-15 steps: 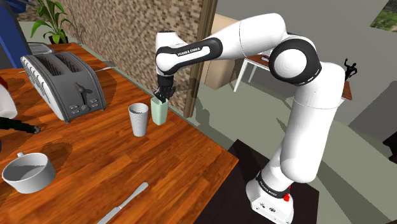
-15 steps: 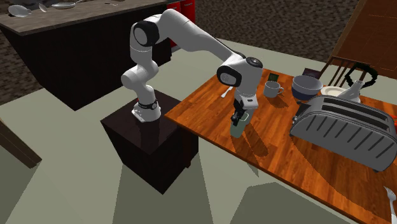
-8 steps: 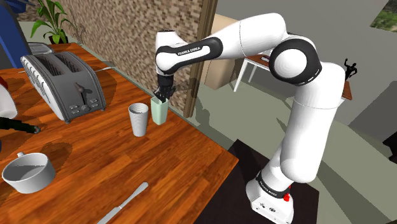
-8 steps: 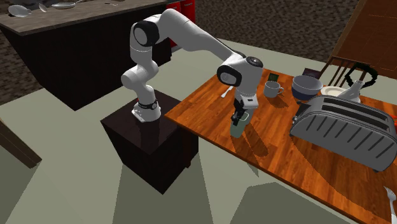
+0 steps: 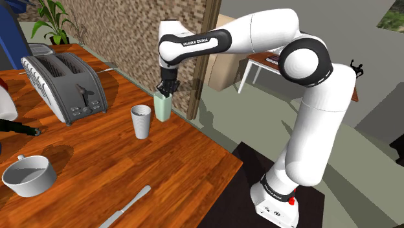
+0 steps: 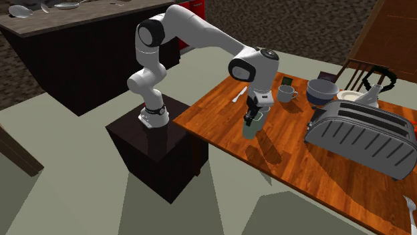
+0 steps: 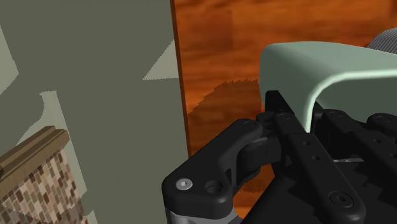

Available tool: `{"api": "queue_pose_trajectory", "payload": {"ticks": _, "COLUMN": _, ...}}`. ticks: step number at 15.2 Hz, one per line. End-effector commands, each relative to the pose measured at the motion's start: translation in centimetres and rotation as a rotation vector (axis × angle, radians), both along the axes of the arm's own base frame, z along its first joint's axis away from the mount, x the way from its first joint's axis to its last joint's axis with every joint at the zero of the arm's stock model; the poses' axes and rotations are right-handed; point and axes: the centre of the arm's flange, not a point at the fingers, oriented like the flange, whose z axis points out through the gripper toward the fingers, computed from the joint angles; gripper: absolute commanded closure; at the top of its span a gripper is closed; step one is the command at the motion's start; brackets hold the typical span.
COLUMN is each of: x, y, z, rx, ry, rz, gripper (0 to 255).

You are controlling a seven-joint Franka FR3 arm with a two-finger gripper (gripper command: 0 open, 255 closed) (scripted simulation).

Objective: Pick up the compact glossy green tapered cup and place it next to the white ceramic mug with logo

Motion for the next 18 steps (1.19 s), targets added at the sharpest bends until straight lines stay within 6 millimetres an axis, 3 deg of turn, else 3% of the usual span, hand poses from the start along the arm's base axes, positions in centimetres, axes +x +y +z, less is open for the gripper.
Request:
{"api": "queue_pose_trajectory", "payload": {"ticks": 1, "x": 0.0, "y": 0.1, "z": 1.1, "rx": 0.000, "ry": 0.000, "rz": 0.000, "gripper": 255}}
{"api": "queue_pose_trajectory", "payload": {"ticks": 18, "x": 0.0, "y": 0.1, "z": 10.1, "rx": 0.000, "ry": 0.000, "rz": 0.000, "gripper": 255}}
